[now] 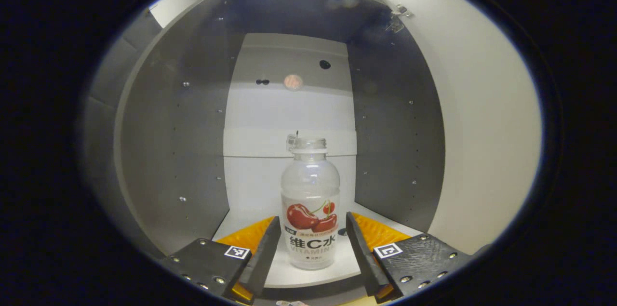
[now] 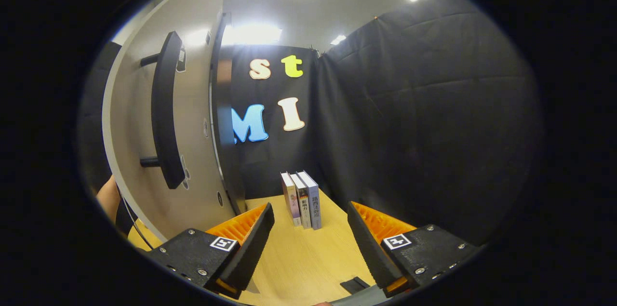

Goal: Open the cabinet door with the right hand, grasp the bottle in the cabinet with the left hand and place it on the coaster, then close the cabinet door with the right hand.

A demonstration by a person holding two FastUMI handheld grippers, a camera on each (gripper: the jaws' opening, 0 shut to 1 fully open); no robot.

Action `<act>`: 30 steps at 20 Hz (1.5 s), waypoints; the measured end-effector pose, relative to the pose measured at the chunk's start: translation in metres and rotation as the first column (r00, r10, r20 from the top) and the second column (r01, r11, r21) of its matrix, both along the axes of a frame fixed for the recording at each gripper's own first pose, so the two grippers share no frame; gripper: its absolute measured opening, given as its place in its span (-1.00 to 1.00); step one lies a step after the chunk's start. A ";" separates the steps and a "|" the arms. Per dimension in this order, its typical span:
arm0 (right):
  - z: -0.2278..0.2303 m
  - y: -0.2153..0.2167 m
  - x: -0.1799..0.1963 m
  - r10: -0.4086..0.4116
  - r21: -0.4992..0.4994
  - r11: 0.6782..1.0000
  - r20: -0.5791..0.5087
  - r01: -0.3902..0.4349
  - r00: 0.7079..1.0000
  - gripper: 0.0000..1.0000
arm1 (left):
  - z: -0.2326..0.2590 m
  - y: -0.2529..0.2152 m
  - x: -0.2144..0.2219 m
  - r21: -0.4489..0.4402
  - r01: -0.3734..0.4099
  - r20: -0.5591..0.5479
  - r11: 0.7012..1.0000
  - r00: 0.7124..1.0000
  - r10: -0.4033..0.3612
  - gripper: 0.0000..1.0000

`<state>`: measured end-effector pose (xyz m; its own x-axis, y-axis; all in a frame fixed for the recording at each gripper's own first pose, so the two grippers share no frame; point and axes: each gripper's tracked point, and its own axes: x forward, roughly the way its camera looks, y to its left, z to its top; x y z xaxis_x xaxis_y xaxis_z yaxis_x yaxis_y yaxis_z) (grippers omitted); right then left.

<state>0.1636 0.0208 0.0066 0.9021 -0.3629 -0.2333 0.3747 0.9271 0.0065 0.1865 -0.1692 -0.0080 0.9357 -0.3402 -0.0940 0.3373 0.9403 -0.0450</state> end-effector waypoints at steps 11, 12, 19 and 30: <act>0.004 0.005 0.002 0.049 -0.021 0.999 0.021 -0.049 0.999 0.89 | 0.011 0.007 -0.013 0.030 -0.007 -0.001 1.000 1.000 0.007 0.43; 0.003 0.005 0.002 0.066 -0.017 0.998 0.018 -0.065 0.998 0.89 | 0.016 0.009 -0.019 0.030 -0.020 0.006 0.999 1.000 0.020 0.43; 0.012 -0.010 -0.009 0.154 0.008 0.988 0.042 -0.155 0.987 0.84 | 0.040 0.031 -0.082 0.033 -0.105 0.052 0.994 0.993 0.104 0.37; 0.013 -0.017 -0.029 0.287 -0.010 0.958 0.038 -0.286 0.957 0.89 | 0.041 0.057 -0.183 0.024 -0.211 0.086 0.977 0.974 0.208 0.43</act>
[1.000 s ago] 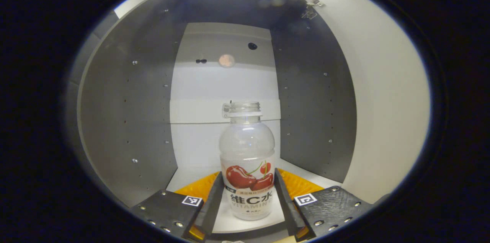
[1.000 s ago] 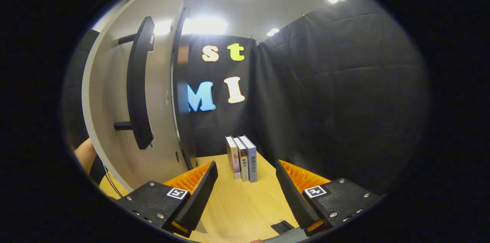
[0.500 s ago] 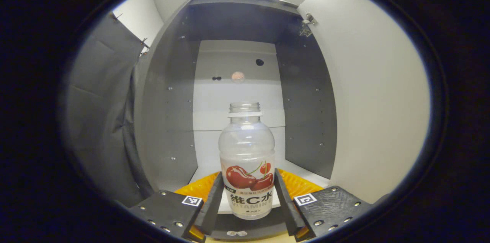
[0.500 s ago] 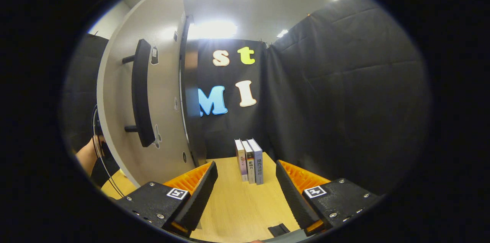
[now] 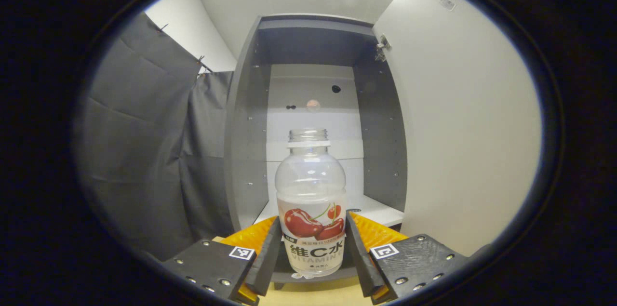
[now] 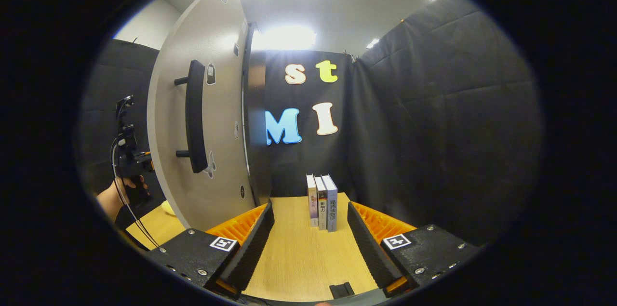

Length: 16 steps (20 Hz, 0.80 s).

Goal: Open the cabinet door with the right hand, grasp the bottle in the cabinet with the left hand and place it on the coaster, then close the cabinet door with the right hand.

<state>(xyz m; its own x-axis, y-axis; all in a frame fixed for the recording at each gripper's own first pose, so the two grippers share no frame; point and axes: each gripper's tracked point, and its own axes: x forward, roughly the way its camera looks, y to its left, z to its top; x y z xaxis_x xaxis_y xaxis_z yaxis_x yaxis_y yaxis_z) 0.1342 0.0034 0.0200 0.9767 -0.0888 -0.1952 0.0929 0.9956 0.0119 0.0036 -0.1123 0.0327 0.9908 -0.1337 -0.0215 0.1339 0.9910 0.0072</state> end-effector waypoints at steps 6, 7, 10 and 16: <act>-0.009 -0.004 -0.006 0.034 0.025 0.999 -0.006 -0.034 0.999 0.88 | -0.010 0.009 -0.047 -0.012 -0.035 0.019 0.999 0.999 0.035 0.43; -0.009 -0.003 -0.006 0.040 0.029 0.999 0.000 -0.040 0.999 0.88 | -0.014 0.011 -0.055 -0.014 -0.040 0.022 0.999 0.999 0.040 0.43; -0.011 -0.004 -0.004 0.047 0.033 0.998 0.019 -0.048 0.999 0.88 | -0.033 0.017 -0.080 -0.010 -0.056 0.015 0.998 0.998 0.056 0.43; -0.026 0.001 0.005 0.053 0.063 0.997 0.015 -0.054 0.998 0.89 | -0.075 0.027 -0.115 0.012 -0.076 -0.025 0.997 0.997 0.076 0.43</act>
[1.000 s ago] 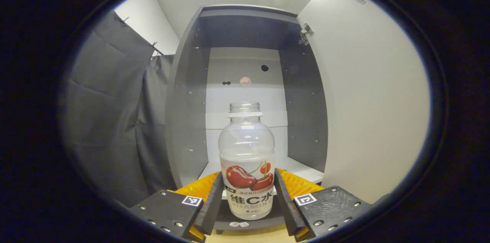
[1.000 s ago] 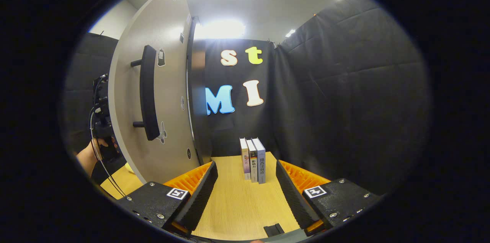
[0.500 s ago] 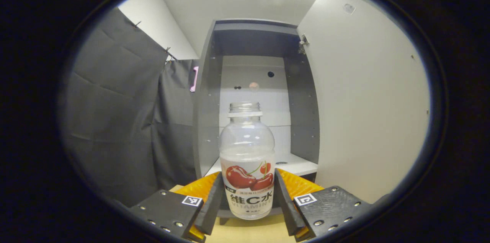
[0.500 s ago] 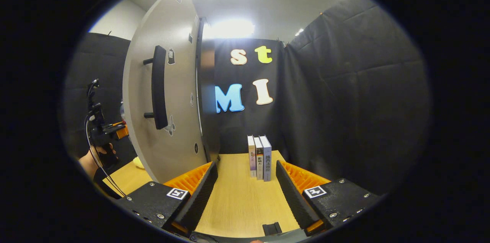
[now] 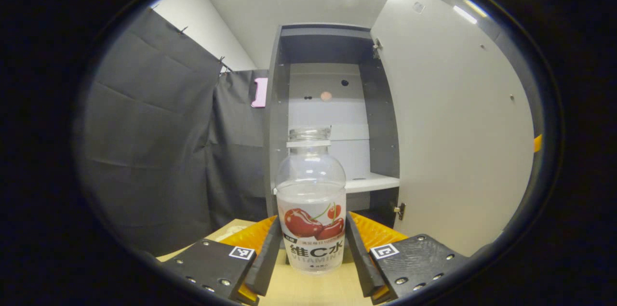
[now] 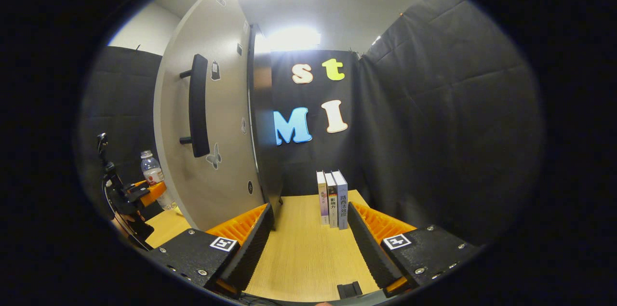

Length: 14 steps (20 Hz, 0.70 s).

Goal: Open the cabinet door with the right hand, grasp the bottle in the cabinet with the left hand and place it on the coaster, then close the cabinet door with the right hand.

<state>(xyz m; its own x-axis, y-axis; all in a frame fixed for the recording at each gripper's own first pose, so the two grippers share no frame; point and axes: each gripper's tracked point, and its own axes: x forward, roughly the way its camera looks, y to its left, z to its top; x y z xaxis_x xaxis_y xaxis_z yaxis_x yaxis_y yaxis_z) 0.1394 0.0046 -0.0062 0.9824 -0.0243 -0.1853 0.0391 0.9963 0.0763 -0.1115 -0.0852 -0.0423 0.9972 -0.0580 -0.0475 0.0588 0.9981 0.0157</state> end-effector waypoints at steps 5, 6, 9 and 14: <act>-0.006 0.003 0.007 -0.008 0.030 1.000 0.005 0.008 1.000 0.88 | -0.030 0.010 -0.026 -0.003 -0.018 -0.017 1.000 1.000 0.018 0.55; -0.007 0.005 0.009 -0.009 0.032 0.999 0.004 0.009 1.000 0.88 | -0.037 0.011 -0.032 -0.004 -0.020 -0.020 1.000 1.000 0.020 0.43; -0.010 0.004 0.013 -0.017 0.026 1.000 0.003 0.017 1.000 0.88 | -0.058 0.013 -0.051 -0.006 -0.027 -0.044 1.000 0.999 0.027 0.43; -0.011 -0.001 0.014 -0.043 0.035 0.998 0.005 0.043 0.999 0.88 | -0.096 0.015 -0.071 -0.016 -0.041 -0.107 0.999 0.993 0.039 0.48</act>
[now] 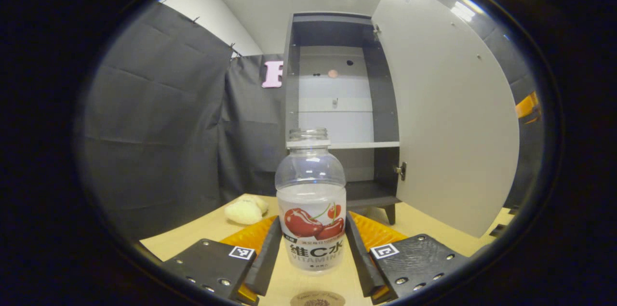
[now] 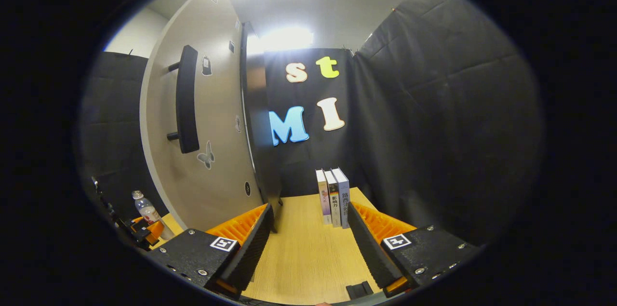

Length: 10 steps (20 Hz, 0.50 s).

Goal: Open the cabinet door with the right hand, grasp the bottle in the cabinet with the left hand and place it on the coaster, then close the cabinet door with the right hand.

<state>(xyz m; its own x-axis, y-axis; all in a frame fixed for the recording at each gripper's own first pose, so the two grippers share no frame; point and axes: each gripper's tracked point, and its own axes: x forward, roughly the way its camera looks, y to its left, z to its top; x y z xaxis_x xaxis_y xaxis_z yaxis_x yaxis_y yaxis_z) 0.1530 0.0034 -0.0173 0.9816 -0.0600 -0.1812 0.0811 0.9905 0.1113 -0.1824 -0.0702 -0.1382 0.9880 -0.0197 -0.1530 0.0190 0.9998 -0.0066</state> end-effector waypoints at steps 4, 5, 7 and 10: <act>-0.009 -0.002 -0.001 -0.010 -0.024 1.000 -0.030 0.009 1.000 0.88 | -0.031 0.003 -0.018 0.001 -0.013 -0.046 1.000 0.999 0.013 0.44; -0.010 -0.003 -0.001 -0.009 -0.035 0.999 -0.038 0.008 0.999 0.88 | -0.039 0.003 -0.022 -0.002 -0.016 -0.056 1.000 0.998 0.016 0.44; -0.008 -0.003 0.000 -0.010 -0.047 0.999 -0.038 0.008 0.999 0.89 | -0.056 0.004 -0.029 -0.007 -0.020 -0.077 1.000 0.997 0.020 0.44; -0.015 0.000 0.000 -0.007 -0.053 0.999 -0.058 0.004 0.998 0.88 | -0.076 0.001 -0.038 0.004 -0.025 -0.106 1.000 0.994 0.025 0.44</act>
<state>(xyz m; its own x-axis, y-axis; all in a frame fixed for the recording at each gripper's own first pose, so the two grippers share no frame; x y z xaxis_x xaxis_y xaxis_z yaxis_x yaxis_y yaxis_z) 0.1526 0.0032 -0.0319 0.9692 -0.0767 -0.2342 0.0917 0.9943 0.0535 -0.2208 -0.0694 -0.2144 0.9664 0.0054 -0.2572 -0.0067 1.0000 -0.0043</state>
